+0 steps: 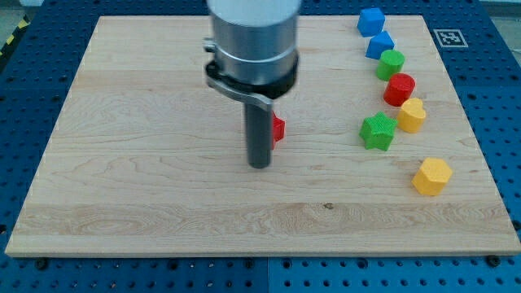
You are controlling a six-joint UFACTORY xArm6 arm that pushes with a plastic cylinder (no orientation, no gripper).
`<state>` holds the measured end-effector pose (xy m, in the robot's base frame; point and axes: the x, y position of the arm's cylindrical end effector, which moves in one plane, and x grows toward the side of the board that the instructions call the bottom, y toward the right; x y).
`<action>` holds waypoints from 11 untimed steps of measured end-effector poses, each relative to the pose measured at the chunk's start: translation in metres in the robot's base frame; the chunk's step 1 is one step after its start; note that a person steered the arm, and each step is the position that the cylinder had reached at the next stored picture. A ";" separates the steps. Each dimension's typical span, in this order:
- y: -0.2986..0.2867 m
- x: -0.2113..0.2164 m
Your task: Push the green star towards left
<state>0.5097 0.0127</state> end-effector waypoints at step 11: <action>0.173 -0.056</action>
